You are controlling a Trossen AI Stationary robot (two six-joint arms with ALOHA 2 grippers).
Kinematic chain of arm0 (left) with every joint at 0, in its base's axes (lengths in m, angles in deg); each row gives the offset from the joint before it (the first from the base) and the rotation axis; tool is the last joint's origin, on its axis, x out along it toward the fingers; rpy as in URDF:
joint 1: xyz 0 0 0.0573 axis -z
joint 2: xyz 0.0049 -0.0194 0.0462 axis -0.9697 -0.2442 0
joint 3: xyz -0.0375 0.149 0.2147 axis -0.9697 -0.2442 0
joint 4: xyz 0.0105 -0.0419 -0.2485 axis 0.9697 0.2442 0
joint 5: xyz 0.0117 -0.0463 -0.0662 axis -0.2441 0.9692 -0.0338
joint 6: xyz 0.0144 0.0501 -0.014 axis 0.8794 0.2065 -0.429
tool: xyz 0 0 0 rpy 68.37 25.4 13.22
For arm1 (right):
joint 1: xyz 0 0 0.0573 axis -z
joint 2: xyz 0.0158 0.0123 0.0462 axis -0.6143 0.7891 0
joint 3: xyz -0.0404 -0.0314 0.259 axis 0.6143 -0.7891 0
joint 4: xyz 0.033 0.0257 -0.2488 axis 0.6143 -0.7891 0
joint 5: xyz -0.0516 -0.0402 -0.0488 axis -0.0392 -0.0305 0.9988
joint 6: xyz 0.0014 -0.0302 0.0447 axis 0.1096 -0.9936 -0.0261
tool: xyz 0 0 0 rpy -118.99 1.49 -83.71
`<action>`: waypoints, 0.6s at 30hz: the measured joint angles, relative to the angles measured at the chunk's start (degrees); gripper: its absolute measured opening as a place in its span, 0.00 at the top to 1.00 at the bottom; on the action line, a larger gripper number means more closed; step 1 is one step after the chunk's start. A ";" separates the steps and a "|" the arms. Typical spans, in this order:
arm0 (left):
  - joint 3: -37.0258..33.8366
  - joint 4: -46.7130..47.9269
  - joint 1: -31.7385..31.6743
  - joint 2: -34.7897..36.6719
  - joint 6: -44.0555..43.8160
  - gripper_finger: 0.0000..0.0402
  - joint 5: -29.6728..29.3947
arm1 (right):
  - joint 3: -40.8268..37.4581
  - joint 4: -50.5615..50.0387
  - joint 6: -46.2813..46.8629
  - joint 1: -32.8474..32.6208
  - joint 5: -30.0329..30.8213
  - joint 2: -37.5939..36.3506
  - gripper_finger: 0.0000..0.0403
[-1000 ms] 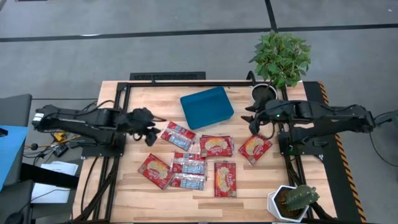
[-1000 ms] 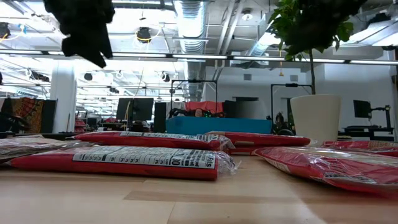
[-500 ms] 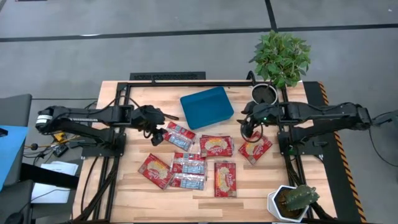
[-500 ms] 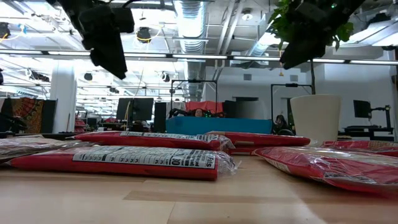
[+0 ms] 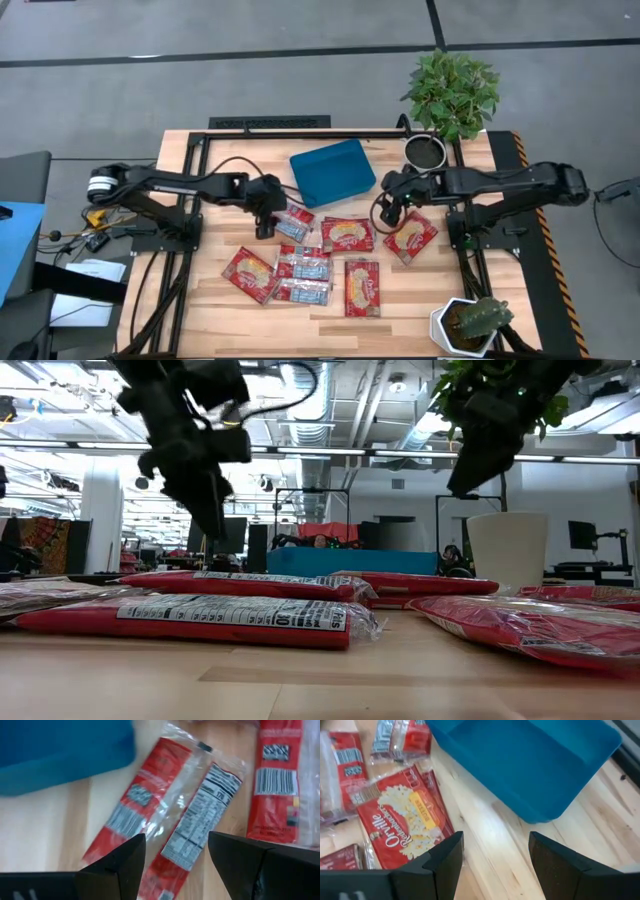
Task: Sort popcorn bags into baskets
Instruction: Put the red popcorn bag into the blue bin
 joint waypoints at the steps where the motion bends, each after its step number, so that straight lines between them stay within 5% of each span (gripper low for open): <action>1: 0.00 -0.84 -0.28 -1.37 1.27 0.49 0.28 | 0.00 -0.04 0.00 0.00 -0.04 0.53 0.38; 13: 0.57 -6.33 -1.10 -17.27 8.72 0.51 1.38 | 0.00 0.02 0.04 0.00 -1.30 6.37 0.38; 18: 0.83 -5.82 -0.86 -19.32 6.77 0.75 3.28 | 0.00 0.04 0.04 -0.66 -2.88 7.81 0.38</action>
